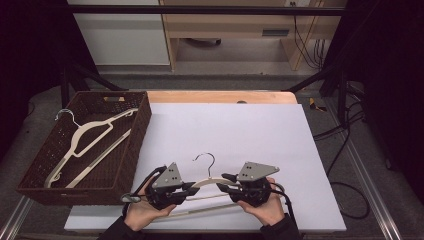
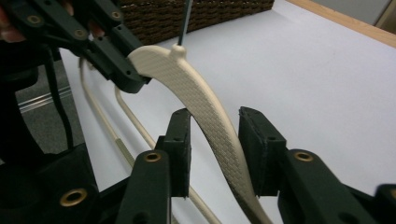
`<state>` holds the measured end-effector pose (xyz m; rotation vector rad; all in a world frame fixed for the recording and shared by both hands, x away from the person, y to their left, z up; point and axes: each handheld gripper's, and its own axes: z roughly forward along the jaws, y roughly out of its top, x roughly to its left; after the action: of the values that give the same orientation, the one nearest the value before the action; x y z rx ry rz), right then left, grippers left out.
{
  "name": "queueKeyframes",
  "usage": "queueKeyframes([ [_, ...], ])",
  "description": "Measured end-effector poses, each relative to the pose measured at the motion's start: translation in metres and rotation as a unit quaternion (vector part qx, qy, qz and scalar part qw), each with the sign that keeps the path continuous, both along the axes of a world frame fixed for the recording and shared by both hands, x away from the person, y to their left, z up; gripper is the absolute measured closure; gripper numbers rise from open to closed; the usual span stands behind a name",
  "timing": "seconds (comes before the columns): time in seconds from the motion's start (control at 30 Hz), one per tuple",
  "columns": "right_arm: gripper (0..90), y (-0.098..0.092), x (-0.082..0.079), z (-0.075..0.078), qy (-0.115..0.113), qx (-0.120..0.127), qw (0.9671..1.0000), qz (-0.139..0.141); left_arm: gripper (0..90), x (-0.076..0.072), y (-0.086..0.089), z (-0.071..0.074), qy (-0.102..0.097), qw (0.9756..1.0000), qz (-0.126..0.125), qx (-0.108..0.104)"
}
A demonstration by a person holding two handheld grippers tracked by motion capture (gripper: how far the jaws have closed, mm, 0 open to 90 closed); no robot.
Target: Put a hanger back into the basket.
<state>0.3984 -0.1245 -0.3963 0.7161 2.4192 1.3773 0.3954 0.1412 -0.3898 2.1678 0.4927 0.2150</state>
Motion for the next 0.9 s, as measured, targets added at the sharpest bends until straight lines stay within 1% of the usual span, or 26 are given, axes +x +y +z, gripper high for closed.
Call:
queueKeyframes([
  [0.13, 58.4, 0.000, 0.001, -0.003, 0.002, -0.001, 0.9999, -0.010, 83.6, -0.003, -0.002, 0.000, 0.013, 0.9999, -0.004, -0.010],
  [0.17, 56.8, 0.000, 0.002, -0.003, 0.000, 0.000, 0.9999, -0.013, 84.3, -0.003, -0.003, 0.000, 0.016, 0.9998, -0.006, -0.011],
  [0.27, 51.6, -0.002, 0.003, -0.004, -0.008, 0.004, 0.9997, -0.023, 86.2, -0.005, -0.003, 0.002, 0.025, 0.9992, -0.012, -0.029],
  [0.33, 49.0, -0.004, 0.003, -0.003, -0.013, 0.011, 0.9994, -0.029, 86.5, -0.006, -0.003, 0.003, 0.017, 0.9994, -0.003, -0.030],
  [0.37, 47.6, -0.006, 0.003, -0.003, -0.012, 0.018, 0.9993, -0.030, 86.6, -0.006, -0.002, 0.003, 0.018, 0.9992, -0.004, -0.035],
  [0.43, 44.5, -0.009, 0.003, -0.001, -0.016, 0.032, 0.9988, -0.033, 86.6, -0.005, 0.000, 0.005, 0.019, 0.9990, 0.003, -0.040],
  [0.5, 40.5, -0.014, 0.003, 0.001, -0.018, 0.049, 0.9979, -0.040, 86.6, -0.004, 0.003, 0.006, 0.013, 0.9990, 0.015, -0.040],
  [0.57, 38.0, -0.022, 0.003, 0.004, -0.021, 0.060, 0.9966, -0.052, 86.6, -0.002, 0.008, 0.008, 0.011, 0.9987, 0.029, -0.040],
  [0.63, 33.8, -0.030, 0.003, 0.005, -0.021, 0.068, 0.9954, -0.064, 86.6, 0.000, 0.013, 0.009, 0.009, 0.9979, 0.044, -0.046],
  [0.67, 30.0, -0.039, 0.005, 0.005, -0.020, 0.073, 0.9938, -0.081, 86.6, 0.001, 0.016, 0.011, 0.008, 0.9977, 0.051, -0.044],
  [0.7, 30.0, -0.039, 0.005, 0.005, -0.020, 0.073, 0.9938, -0.081, 86.6, 0.002, 0.018, 0.012, 0.004, 0.9973, 0.058, -0.046],
  [0.73, 28.2, -0.043, 0.005, 0.005, -0.020, 0.072, 0.9932, -0.089, 86.6, 0.003, 0.021, 0.012, 0.003, 0.9968, 0.063, -0.049],
  [0.77, 26.5, -0.047, 0.006, 0.005, -0.020, 0.075, 0.9921, -0.099, 86.6, 0.004, 0.023, 0.013, 0.002, 0.9964, 0.070, -0.049],
  [0.9, 18.9, -0.063, 0.008, 0.003, -0.024, 0.079, 0.9882, -0.129, 86.6, 0.007, 0.032, 0.017, 0.001, 0.9950, 0.082, -0.056],
])
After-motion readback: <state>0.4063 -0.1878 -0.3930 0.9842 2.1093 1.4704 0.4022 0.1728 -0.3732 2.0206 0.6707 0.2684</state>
